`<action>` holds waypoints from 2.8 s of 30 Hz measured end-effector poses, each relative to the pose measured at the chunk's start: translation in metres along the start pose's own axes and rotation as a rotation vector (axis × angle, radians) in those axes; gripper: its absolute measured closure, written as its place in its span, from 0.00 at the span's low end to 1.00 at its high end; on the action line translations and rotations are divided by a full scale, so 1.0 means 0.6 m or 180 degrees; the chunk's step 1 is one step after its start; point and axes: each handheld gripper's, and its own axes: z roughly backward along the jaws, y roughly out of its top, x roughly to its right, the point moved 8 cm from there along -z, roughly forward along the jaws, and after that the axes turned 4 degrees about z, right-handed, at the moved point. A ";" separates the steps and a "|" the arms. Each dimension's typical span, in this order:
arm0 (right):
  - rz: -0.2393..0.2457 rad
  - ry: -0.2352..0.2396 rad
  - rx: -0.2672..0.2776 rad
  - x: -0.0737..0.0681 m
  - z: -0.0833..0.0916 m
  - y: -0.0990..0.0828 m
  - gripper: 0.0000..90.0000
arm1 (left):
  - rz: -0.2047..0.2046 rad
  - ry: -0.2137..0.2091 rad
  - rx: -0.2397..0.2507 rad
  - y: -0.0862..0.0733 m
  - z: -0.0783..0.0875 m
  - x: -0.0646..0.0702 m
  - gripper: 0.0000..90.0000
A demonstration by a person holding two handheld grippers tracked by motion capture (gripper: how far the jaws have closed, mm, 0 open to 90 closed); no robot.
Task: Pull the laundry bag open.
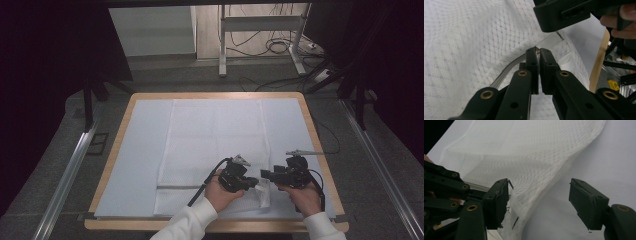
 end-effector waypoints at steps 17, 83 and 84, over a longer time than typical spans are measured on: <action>-0.0085 -0.0010 0.0002 0.004 -0.004 0.000 0.37 | 0.0002 -0.0002 0.0015 0.000 0.001 0.001 0.97; -0.0202 0.0667 -0.0217 -0.017 -0.028 0.006 0.98 | 0.0176 -0.0072 -0.0025 -0.017 0.019 -0.035 0.97; -0.0195 0.0661 -0.0216 -0.017 -0.028 0.006 0.98 | 0.0169 -0.0032 -0.0033 -0.018 0.019 -0.039 0.97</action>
